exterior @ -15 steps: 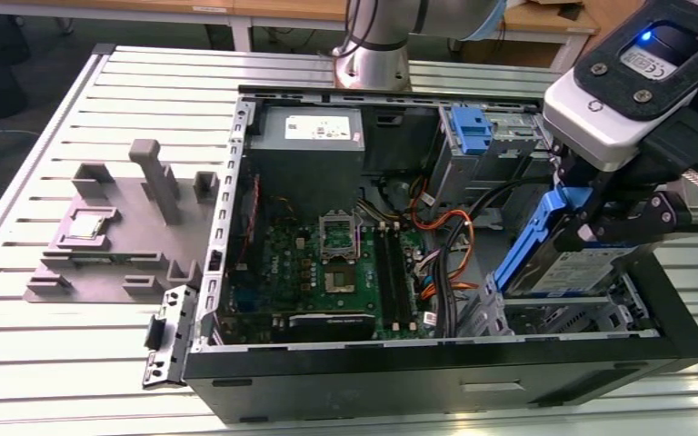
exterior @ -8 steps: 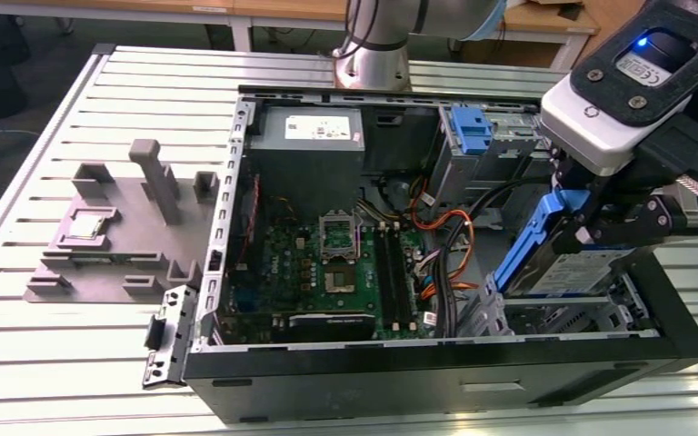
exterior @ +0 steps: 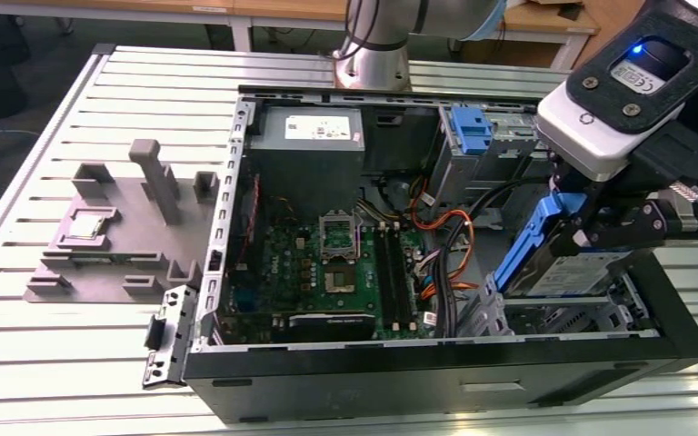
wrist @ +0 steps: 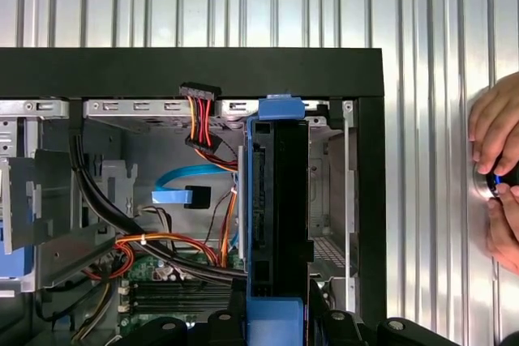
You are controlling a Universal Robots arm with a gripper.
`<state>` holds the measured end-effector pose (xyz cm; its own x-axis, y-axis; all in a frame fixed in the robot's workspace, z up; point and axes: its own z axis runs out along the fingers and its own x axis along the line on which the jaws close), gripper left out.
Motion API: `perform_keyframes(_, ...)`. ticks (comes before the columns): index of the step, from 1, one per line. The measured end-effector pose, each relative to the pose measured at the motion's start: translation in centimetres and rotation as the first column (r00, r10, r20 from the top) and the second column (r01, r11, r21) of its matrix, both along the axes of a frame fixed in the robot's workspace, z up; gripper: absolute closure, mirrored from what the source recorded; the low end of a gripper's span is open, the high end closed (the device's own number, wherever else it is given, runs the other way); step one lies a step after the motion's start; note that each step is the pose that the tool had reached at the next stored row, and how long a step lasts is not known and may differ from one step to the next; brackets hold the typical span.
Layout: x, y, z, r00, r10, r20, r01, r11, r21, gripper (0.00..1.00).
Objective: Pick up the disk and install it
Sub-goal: 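Insert the disk into the insertion slot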
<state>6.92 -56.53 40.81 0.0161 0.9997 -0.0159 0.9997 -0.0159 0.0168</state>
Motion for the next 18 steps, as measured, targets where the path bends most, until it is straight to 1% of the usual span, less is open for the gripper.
perform_keyframes(18,0.00,0.00,-0.93,1.0000,0.000,0.0000,0.000,1.0000,0.0000,0.64)
